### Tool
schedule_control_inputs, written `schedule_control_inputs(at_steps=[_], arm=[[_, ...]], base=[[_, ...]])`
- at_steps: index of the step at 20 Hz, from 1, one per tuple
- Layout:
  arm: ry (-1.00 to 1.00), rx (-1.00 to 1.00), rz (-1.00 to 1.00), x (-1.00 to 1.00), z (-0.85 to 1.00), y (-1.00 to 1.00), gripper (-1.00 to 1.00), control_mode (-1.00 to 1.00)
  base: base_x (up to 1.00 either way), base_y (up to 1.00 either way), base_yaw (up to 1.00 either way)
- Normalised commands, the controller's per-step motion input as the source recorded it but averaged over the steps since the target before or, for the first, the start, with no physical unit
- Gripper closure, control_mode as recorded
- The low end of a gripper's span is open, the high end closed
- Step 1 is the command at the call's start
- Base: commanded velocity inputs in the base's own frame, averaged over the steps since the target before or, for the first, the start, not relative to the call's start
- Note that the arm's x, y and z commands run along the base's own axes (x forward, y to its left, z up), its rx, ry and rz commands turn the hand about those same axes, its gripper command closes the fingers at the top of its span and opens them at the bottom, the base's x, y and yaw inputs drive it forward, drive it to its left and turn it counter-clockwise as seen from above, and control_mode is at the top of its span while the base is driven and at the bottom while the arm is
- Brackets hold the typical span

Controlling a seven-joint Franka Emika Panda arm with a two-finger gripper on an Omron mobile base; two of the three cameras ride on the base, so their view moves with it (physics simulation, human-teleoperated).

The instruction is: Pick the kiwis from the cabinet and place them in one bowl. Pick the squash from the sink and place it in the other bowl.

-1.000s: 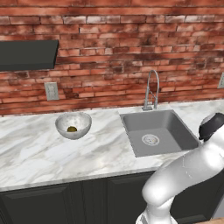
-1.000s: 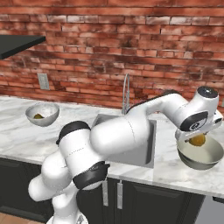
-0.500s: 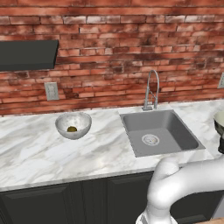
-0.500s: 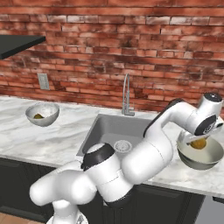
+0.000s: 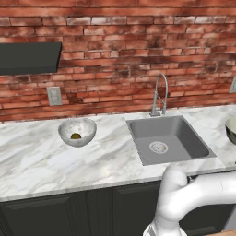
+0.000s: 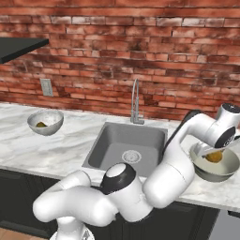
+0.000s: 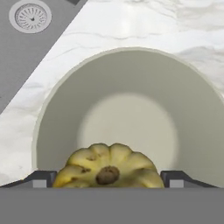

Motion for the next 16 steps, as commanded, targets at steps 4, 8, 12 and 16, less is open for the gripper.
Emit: schedule_control_inputs(at_steps=[4, 8, 12, 16], arm=[[0.0, 0.0, 0.0, 0.14, -0.14, -0.01, -1.0, -1.0], [0.0, 0.0, 0.0, 0.12, -0.04, -0.03, -1.0, -1.0], [0.01, 0.0, 0.0, 0.0, 0.0, -0.04, -1.0, -1.0], [0.01, 0.01, -0.03, -0.07, 0.43, -0.01, -1.0, -1.0]], base=[[0.0, 0.0, 0.0], [0.0, 0.0, 0.0], [0.0, 0.0, 0.0], [0.0, 0.0, 0.0]])
